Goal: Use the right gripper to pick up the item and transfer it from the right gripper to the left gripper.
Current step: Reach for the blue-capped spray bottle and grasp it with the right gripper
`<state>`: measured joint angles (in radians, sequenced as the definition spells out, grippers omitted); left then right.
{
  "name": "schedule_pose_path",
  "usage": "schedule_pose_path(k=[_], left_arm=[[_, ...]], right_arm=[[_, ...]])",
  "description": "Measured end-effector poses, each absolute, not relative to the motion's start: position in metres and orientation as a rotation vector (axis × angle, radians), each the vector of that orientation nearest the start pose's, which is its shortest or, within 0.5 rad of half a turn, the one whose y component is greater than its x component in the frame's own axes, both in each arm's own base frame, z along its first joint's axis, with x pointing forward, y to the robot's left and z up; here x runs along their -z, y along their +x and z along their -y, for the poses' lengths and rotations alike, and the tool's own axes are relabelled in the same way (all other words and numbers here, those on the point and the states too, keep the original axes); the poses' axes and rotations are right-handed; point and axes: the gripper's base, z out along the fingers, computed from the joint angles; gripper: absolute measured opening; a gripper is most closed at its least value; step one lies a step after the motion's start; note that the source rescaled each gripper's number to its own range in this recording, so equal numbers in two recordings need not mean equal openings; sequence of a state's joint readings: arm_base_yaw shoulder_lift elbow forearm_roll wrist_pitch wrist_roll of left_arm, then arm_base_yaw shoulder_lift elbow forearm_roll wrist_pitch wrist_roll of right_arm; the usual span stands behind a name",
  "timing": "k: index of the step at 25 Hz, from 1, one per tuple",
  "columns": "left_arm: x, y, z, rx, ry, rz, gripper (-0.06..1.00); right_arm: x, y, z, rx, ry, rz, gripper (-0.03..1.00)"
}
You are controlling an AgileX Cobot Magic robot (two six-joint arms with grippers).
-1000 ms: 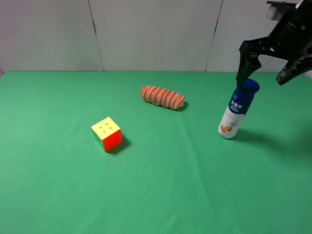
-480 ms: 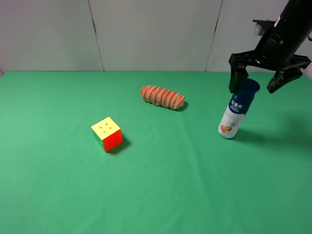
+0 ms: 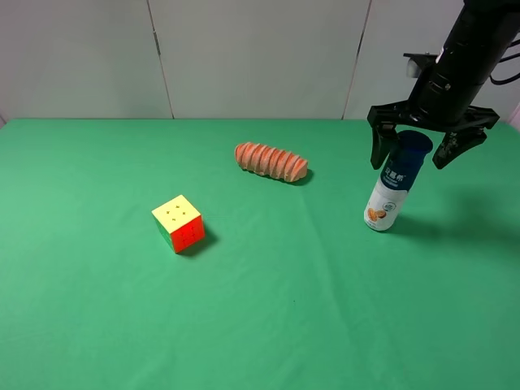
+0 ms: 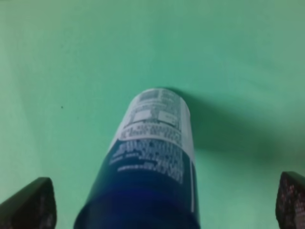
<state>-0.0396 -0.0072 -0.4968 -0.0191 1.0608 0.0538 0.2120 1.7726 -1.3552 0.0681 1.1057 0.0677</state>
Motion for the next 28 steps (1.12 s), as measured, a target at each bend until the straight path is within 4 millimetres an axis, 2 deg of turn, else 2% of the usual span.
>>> schedule_pose_path(k=[5,24,25,27,28], left_arm=[[-0.2763,-0.0057,0.0013,0.014,0.096,-2.038,0.69],[-0.2763,-0.0057,0.0013,0.014,0.096,-2.038,0.69],[-0.2763,-0.0057,0.0013,0.014,0.096,-2.038,0.69],[-0.2763,-0.0057,0.0013,0.014,0.096,-2.038,0.69],[-0.2763,-0.0057,0.0013,0.014,0.096,-2.038,0.69]], right_arm=[[-0.2315,0.339,-0.0812,-0.151,-0.19,-3.012,1.0],[-0.2317,0.3396,-0.0848,-0.157,-0.178,-2.998,1.0],[-0.2313,0.3392,-0.0846,-0.154,-0.18,-3.005,0.83],[-0.2312,0.3383,-0.0839,-0.143,-0.179,-3.016,0.0],[-0.2311,0.3383,-0.0832,-0.133,-0.184,-3.016,0.03]])
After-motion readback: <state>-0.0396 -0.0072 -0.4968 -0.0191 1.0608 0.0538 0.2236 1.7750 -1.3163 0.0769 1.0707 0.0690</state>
